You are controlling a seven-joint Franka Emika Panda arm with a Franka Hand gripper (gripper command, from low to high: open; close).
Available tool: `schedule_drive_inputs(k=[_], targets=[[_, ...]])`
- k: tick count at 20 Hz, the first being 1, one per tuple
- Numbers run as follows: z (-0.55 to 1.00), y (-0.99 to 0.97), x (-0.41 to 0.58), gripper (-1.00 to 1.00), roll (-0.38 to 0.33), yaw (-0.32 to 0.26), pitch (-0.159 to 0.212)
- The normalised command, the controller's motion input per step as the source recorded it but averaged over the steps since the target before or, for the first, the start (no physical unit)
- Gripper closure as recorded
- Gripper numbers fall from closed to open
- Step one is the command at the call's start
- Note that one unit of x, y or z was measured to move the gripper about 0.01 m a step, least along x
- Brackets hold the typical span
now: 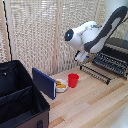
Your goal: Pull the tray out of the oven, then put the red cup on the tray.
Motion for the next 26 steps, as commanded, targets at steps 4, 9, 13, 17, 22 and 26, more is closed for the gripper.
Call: schedule_drive_inputs(k=[4,9,13,17,22,26], targets=[[-0.14,-0.52,0.048,-1.00,-0.179,0.042,-0.006],[-0.17,-0.50,0.074,-1.00,-0.151,0.000,-0.035],[-0.11,-0.51,0.091,-1.00,-0.090,-0.005,-0.036],[-0.02,-0.56,0.146,-1.00,-0.020,-0.020,-0.014],[-0.05,-0.63,0.147,-1.00,0.000,0.001,0.039],[-0.05,-0.70,0.093,-1.00,0.000,0.023,0.028]])
